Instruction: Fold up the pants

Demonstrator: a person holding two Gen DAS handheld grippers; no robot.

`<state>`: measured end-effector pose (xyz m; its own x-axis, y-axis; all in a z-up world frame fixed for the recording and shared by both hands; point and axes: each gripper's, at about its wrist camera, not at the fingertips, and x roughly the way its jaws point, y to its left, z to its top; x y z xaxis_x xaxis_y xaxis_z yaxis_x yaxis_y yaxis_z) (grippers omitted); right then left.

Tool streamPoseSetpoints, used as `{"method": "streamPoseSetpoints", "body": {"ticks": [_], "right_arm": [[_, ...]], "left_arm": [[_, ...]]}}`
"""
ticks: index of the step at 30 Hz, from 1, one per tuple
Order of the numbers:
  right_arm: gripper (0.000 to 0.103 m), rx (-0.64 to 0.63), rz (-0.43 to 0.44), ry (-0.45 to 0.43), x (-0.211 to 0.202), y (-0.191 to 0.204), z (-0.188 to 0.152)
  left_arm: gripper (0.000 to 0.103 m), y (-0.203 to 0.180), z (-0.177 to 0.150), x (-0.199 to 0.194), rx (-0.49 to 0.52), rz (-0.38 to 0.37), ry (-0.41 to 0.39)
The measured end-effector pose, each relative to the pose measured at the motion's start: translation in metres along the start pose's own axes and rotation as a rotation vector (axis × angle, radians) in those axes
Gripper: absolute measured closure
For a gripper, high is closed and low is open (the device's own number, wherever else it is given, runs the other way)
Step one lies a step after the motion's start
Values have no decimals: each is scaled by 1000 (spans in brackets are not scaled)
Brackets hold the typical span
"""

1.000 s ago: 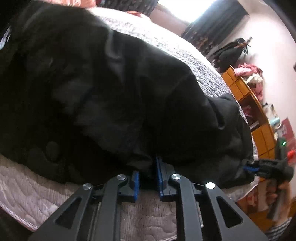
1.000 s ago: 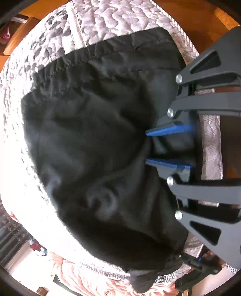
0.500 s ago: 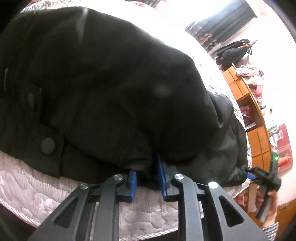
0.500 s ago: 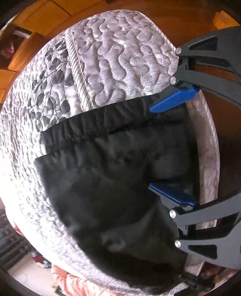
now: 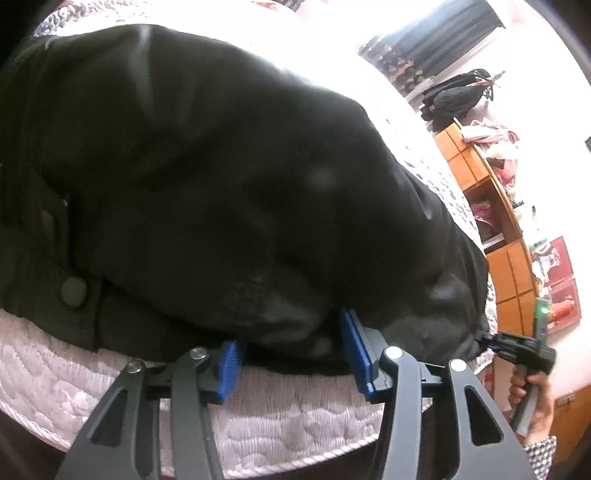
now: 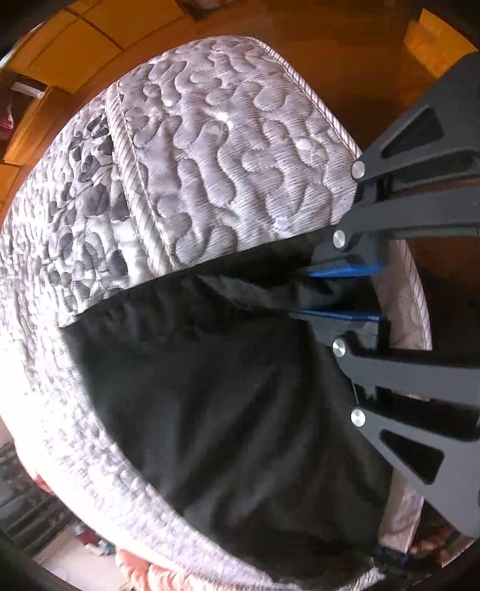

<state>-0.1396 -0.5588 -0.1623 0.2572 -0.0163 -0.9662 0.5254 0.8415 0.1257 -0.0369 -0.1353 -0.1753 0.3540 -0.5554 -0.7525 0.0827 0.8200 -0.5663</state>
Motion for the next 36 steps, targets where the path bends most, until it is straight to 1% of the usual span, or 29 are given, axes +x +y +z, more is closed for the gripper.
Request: {"method": "streamPoseSetpoints", "body": {"ticks": [1,2,4,5,7,9,10,12,13,14,15,16,17,18,19,20,22,23,25,27,29,30,31,32,34,36], "right_arm": [[79,-32,-42,-8,-2,8,1],[76,-51,-108,-30,-7,17,3],[75,-68,-172,-81,-23,31,4],[74,-71,-182,-111,-32,38,3],[73,-77,-144,-157,-53,50,-4],[73,-143,-50,-182,-66,88,-11],[73,-174,17,-177,-68,109,-17],[72,-224,171,-140,-67,149,-22],[72,-266,279,-97,-63,179,-31],[72,-286,332,-74,-60,195,-34],[72,-315,422,-23,-53,222,-44],[72,-326,470,13,-48,237,-50],[72,-339,530,67,-40,258,-59],[72,-354,558,103,-34,274,-68],[69,-366,566,116,-32,283,-74],[68,-400,549,127,-27,297,-81],[66,-462,485,114,-24,317,-90],[63,-479,463,111,-22,321,-92],[62,-496,429,103,-20,327,-91],[62,-493,425,120,-17,330,-93],[62,-495,411,122,-15,332,-96],[62,-500,403,118,-17,334,-100],[62,-501,400,115,-18,333,-99],[62,-498,399,116,-17,333,-99],[62,-495,384,117,-17,332,-98],[63,-500,365,108,-18,330,-99]], "left_arm": [[52,5,1,-5,-6,-2,12],[52,9,1,-9,-13,-3,16],[51,22,1,-20,-41,-11,31],[51,32,0,-29,-58,-8,34],[51,47,-1,-43,-66,23,17],[51,71,2,-63,-100,51,-12],[51,79,4,-69,-120,58,-23],[51,99,7,-82,-184,65,-47],[51,107,8,-87,-217,57,-56],[51,120,10,-91,-257,34,-61],[51,130,13,-92,-287,29,-62],[51,136,14,-93,-305,28,-69],[51,145,16,-94,-335,17,-76],[50,153,19,-94,-362,1,-83],[50,159,23,-93,-376,-14,-83],[50,163,25,-92,-388,-18,-85],[49,170,30,-90,-396,-46,-90],[49,173,33,-89,-407,-60,-94],[43,178,37,-87,-433,-106,-103],[43,185,41,-85,-476,-155,-133],[43,188,42,-81,-500,-182,-145],[46,189,43,-78,-502,-188,-150],[53,189,43,-77,-502,-185,-157],[57,189,42,-76,-497,-179,-167],[77,189,41,-77,-487,-176,-186],[81,187,38,-81,-478,-178,-211]]}}
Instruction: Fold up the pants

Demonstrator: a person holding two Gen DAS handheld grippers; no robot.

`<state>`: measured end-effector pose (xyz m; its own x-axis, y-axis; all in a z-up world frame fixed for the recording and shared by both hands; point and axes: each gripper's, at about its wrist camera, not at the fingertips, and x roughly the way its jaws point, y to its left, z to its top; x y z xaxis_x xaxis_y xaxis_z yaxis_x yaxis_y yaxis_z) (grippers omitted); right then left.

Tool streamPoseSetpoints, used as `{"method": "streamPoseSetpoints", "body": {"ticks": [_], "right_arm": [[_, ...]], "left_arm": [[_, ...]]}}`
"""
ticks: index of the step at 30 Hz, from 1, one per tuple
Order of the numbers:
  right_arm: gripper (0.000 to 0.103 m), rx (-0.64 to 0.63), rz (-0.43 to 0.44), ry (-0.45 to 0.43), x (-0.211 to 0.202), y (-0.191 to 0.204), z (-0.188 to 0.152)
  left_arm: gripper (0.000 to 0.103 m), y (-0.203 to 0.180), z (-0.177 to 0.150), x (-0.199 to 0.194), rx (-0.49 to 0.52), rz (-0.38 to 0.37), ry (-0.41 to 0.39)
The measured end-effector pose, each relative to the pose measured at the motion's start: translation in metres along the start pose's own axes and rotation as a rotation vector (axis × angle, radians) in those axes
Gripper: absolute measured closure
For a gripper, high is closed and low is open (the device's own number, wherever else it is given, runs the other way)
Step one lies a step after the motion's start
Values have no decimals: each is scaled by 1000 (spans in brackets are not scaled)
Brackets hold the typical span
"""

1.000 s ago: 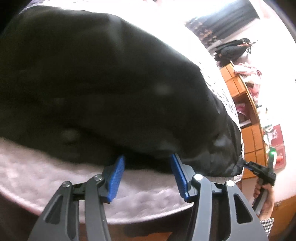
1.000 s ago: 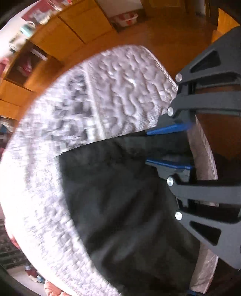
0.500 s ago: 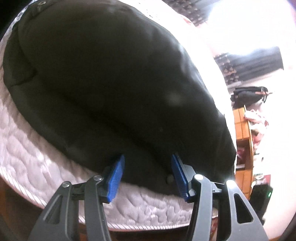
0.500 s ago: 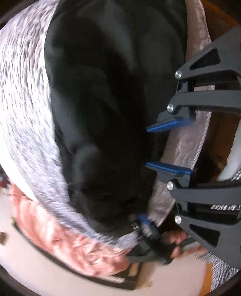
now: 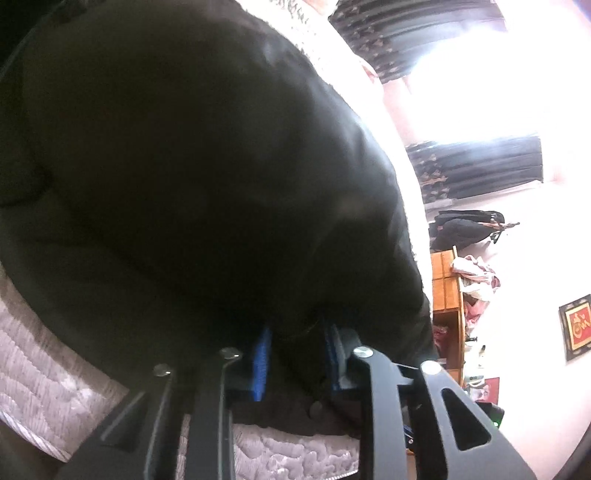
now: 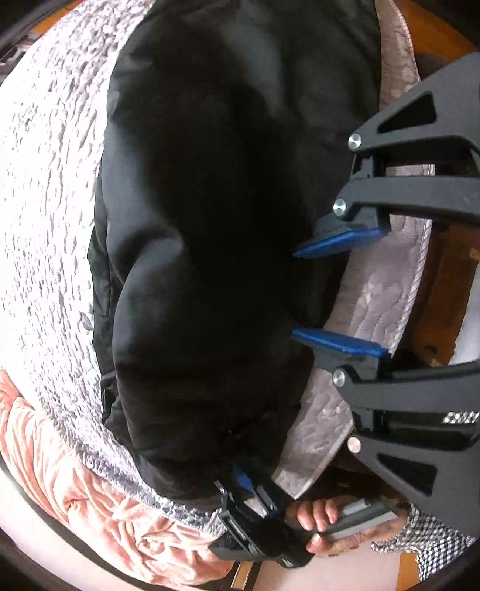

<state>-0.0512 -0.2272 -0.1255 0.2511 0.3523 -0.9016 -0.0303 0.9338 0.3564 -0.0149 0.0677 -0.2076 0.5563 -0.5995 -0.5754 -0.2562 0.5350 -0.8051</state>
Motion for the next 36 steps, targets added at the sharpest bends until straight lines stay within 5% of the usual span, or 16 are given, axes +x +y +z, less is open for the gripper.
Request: {"method": "streamPoseSetpoints", "body": {"ticks": [7,14,18,21,27,32,33,36], "right_arm": [[63,16,-11,-10,-9,-3,4],[63,7,-38,32,6,-1,2],[63,13,-41,29,7,-3,4],[64,17,-55,44,13,-5,5],[64,-2,-57,62,18,-8,4],[59,-116,-47,-45,-34,6,23],[57,-131,-36,-66,-42,9,30],[54,-199,0,-97,-46,25,60]], "left_arm": [[87,-5,-43,-35,109,73,-84],[84,12,-30,-31,110,108,-33],[41,10,-8,-50,96,171,-130],[39,27,14,-53,5,242,-153],[82,42,27,-45,31,329,-132],[87,9,20,-61,111,471,-205],[84,0,24,-64,151,485,-230],[37,-37,21,-52,289,452,-242]]}}
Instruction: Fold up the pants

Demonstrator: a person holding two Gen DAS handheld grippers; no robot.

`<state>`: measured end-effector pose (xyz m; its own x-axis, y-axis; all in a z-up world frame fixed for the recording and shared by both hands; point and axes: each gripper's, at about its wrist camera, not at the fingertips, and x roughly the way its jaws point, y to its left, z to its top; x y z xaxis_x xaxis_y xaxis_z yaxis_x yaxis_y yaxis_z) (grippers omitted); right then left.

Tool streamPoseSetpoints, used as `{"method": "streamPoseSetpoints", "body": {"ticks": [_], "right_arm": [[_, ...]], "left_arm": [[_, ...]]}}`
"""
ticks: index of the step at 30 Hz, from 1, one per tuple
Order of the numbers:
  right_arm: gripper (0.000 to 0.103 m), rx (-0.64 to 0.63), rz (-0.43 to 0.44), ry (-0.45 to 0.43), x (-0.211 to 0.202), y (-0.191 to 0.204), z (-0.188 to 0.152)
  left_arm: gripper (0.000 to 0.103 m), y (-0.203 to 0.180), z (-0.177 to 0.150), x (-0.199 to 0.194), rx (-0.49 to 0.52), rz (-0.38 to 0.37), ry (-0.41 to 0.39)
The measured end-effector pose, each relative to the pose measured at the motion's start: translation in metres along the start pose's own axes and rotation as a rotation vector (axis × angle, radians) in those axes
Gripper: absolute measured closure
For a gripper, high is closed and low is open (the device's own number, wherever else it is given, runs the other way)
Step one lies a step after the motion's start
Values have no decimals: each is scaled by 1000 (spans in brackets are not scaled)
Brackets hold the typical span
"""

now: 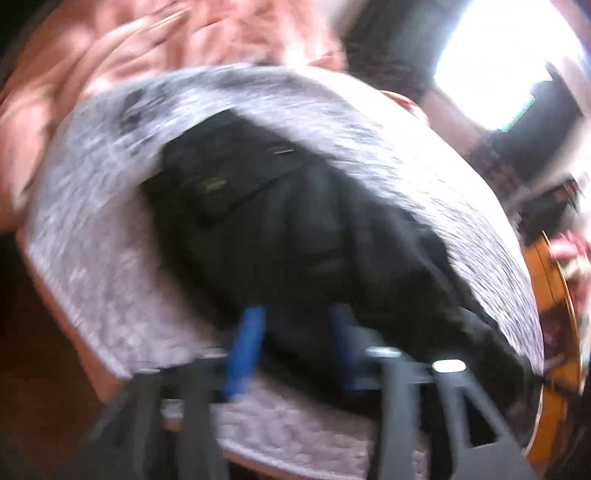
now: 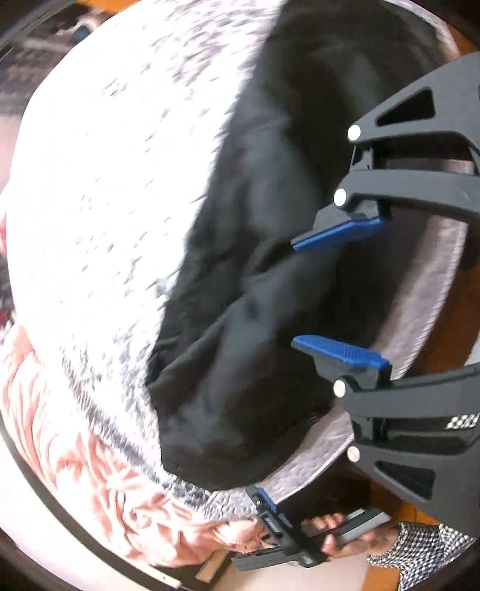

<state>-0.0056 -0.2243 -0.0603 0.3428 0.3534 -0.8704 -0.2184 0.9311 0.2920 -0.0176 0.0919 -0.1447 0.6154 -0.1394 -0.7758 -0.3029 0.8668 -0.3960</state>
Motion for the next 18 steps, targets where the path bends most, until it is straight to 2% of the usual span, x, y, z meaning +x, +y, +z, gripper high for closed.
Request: {"method": "streamPoseSetpoints", "body": {"ticks": [1,4,8,14,15,17,18], "right_arm": [[54,-21,-2,-3,5,4,10],[54,-71,32,3,37,18,44],[55,-134,62,82,96,38,73],[54,-233,51,159,145,60,91],[57,-241,49,168,148,61,92],[87,-255,70,195,153,63,95],[92,-254,89,209,153,63,98]], "left_arm": [[32,-10,0,2,20,-25,-14],[31,-31,14,21,77,-87,21],[31,-41,21,54,74,-64,90],[16,-27,8,54,122,-70,111],[15,-25,10,55,132,-70,116],[15,-22,7,55,143,-81,124],[15,-20,7,56,145,-86,127]]}}
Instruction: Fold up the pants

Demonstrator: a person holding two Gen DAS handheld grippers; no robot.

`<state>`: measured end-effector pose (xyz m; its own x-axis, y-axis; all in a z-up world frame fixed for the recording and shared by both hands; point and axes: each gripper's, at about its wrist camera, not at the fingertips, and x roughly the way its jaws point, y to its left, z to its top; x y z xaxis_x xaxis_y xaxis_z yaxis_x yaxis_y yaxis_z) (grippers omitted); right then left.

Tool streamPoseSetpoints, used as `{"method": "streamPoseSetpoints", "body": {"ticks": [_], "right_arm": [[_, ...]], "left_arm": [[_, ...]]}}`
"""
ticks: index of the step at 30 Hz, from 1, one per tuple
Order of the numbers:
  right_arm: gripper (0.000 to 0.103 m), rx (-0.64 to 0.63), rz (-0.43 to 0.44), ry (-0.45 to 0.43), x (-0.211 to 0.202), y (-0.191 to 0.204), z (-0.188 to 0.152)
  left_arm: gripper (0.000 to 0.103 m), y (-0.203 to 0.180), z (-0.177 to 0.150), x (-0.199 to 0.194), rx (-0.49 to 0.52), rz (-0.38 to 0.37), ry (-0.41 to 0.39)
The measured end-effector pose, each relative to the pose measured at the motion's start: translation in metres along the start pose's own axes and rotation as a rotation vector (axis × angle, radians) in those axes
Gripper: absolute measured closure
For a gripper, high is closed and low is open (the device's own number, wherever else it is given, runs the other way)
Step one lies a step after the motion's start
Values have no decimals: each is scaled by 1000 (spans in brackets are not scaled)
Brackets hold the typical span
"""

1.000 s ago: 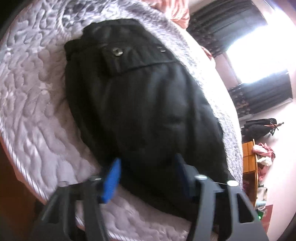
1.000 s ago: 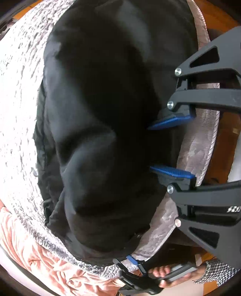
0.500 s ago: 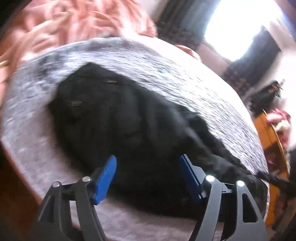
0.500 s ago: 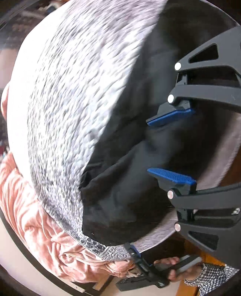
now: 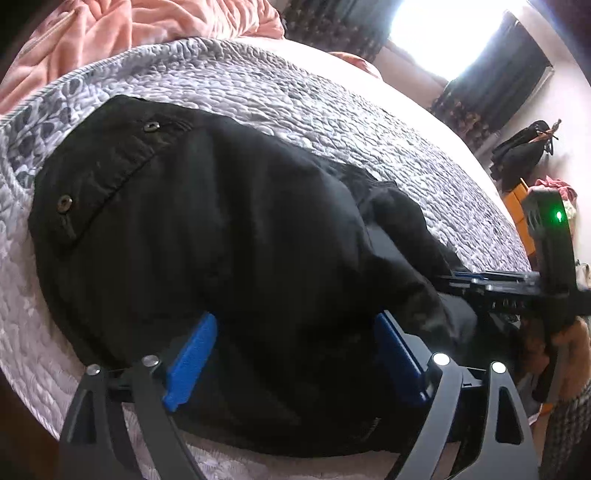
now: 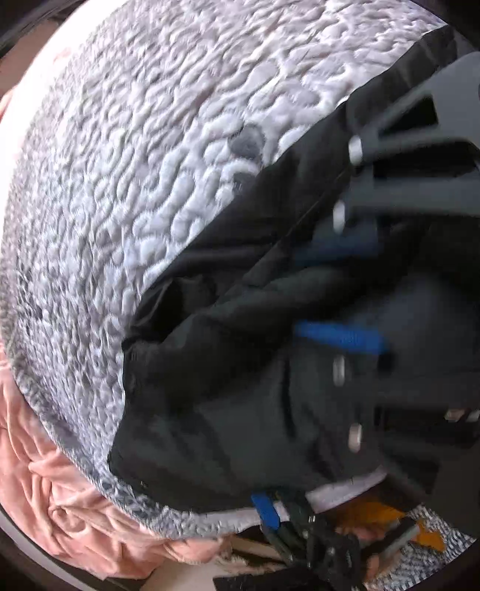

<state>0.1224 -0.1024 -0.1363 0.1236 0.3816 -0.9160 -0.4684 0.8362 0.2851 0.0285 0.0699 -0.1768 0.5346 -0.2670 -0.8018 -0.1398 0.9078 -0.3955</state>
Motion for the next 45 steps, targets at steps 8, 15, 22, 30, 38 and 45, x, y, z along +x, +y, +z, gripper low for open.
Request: {"method": "streamPoseSetpoints", "body": {"ticks": [8,15,22,30,38,45], "right_arm": [[97,-127,-119,-212,-40,22,28],[79,-95,-149,-152,-16,10,14],[66,52,-171,-291,-101,-37,-59],[61,149,-315,-213,-124,-98,-158],[67,378,-236,-191,-86,-143,-182],[63,519,-174,-307,-146,-162,-246]], "left_arm": [[14,0,-12,5,43,33,-9],[14,-7,-9,-1,40,47,9],[15,-59,-7,-21,154,-30,-25],[14,-127,-22,14,281,-99,61],[13,-138,-28,58,323,0,121],[14,-154,-37,33,307,-49,109]]}}
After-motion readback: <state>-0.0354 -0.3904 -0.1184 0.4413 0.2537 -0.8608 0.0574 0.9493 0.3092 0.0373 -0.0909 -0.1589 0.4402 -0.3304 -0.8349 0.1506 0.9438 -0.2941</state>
